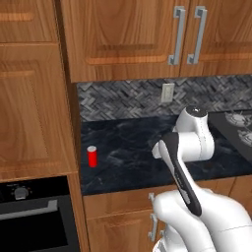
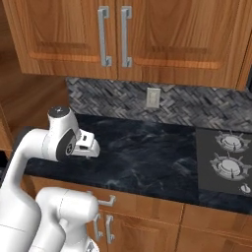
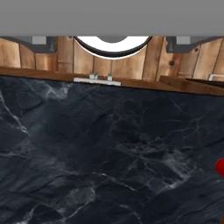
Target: Four empty soda cans are scattered around the kitchen. Gather all the cans and cluster them next to the stove for recycling.
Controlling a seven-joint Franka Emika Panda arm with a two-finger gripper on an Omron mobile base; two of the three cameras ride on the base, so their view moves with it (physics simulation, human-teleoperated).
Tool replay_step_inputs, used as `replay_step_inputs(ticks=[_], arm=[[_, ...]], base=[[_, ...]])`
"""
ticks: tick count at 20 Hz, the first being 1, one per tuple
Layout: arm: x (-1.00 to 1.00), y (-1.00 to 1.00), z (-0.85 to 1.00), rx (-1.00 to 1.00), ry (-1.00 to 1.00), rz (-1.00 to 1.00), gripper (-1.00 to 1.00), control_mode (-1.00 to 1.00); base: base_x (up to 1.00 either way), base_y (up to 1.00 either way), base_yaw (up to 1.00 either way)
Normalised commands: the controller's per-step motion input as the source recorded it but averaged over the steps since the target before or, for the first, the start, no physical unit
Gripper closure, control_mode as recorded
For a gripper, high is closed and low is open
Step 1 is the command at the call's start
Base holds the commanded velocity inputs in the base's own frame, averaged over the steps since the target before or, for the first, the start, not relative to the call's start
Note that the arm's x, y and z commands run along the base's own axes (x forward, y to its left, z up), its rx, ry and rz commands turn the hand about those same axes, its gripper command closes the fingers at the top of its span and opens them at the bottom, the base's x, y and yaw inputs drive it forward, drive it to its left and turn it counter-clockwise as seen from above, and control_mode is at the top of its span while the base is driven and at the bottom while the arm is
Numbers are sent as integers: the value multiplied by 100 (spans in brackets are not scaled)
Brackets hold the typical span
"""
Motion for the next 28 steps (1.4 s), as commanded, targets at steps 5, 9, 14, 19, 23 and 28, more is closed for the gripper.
replay_step_inputs(ticks=[5,9,14,19,23,28], arm=[[0,0,0,0,0,0,-100,100],[40,30,0,6,0,5,-100,-100],[51,55,0,11,0,10,-100,-100],[45,44,6,11,-6,12,-100,-100],[69,62,0,6,-1,10,-100,-100],[60,73,-11,4,0,9,-100,-100]], base=[[21,-21,9],[10,4,2],[0,0,0],[0,0,0],[0,0,0],[0,0,0]])
